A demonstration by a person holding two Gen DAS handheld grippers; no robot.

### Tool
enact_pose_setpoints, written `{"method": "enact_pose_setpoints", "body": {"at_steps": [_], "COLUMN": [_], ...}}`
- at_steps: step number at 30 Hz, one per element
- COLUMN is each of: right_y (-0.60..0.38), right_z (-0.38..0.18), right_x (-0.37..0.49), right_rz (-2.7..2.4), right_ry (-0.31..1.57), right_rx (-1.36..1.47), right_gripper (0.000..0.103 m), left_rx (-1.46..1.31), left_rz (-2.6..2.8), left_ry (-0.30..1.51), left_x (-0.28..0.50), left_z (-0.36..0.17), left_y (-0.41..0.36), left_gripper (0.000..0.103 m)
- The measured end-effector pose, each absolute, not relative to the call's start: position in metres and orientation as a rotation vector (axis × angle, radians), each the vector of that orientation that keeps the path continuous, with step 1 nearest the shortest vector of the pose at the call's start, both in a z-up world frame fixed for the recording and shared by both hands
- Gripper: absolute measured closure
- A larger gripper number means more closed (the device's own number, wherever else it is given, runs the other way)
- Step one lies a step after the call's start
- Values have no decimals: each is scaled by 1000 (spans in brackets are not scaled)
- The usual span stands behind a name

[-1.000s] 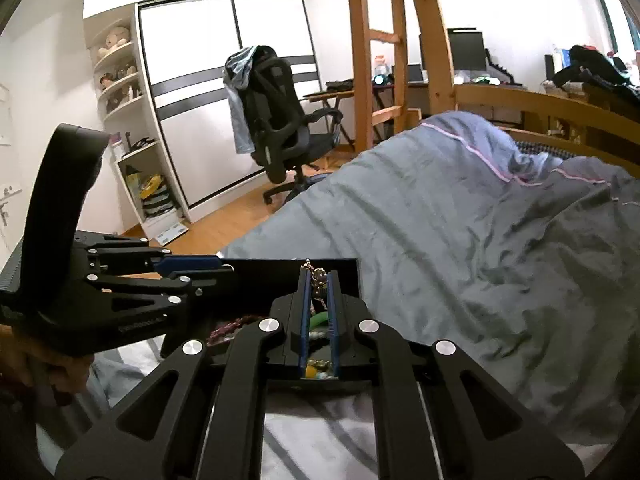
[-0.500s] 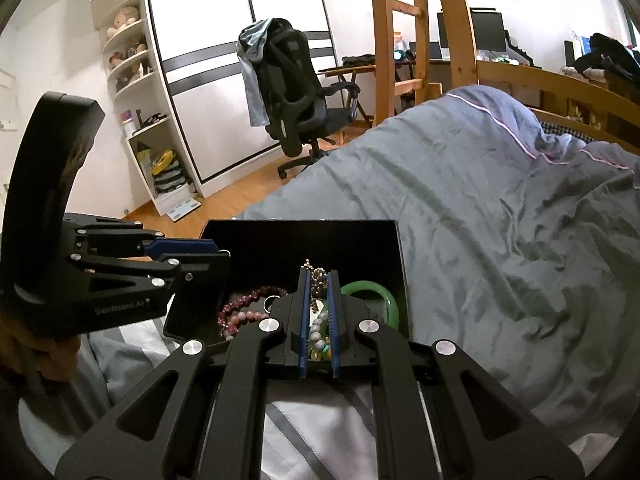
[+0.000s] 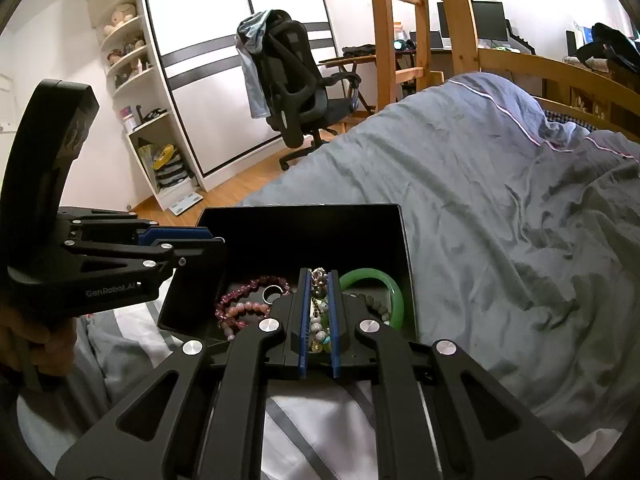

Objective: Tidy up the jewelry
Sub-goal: 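Open both tools to drop the ring and gold chain into the box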

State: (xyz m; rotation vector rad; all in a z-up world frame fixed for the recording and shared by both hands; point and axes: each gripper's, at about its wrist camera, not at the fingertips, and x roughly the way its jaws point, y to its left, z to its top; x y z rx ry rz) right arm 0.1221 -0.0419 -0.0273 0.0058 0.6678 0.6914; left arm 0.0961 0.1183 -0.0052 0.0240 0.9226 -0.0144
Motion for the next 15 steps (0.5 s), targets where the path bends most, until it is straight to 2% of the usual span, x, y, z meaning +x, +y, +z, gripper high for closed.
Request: {"method": "enact_pose_setpoints", "body": {"at_steps": [2,3,4,5,6,7,8,9,10,11,12,15], "right_y": [-42,-42,-43,-44,-47,-48,-51,-52,-53,-55,-57,-62], "right_z": [-27,-28,-28,-27,-26,-26,-24,-23,-22,-20,-19,-12], "right_x": [123,123,123,124,124,124,123,123,123,123,122,124], "right_rz": [693,694,692,688,679,675,674,671,664,647,634,586], "right_ry": [670,673,674,671,664,658,647,643,640,628,617,611], "right_rx": [11,15,18,24,33,38,47,52,51,52,55,58], "right_gripper": [93,91,83,77,62,55,53,45,31,23,11,4], "left_rx": [30,35,40,38,34,29,21,10,7,8,8,-22], "left_rz": [-6,4,19,32,43,54,58,62,72,89,108,145], "left_ry": [916,909,901,889,873,853,843,837,831,822,812,775], "left_x": [96,96,95,95,93,92,91,90,90,90,89,86], "left_z": [-4,-3,-2,0,3,6,9,10,10,12,13,21], "left_y": [119,119,119,120,122,123,125,126,128,129,131,138], "left_gripper": [83,79,71,52,43,43,41,32,26,18,12,6]}}
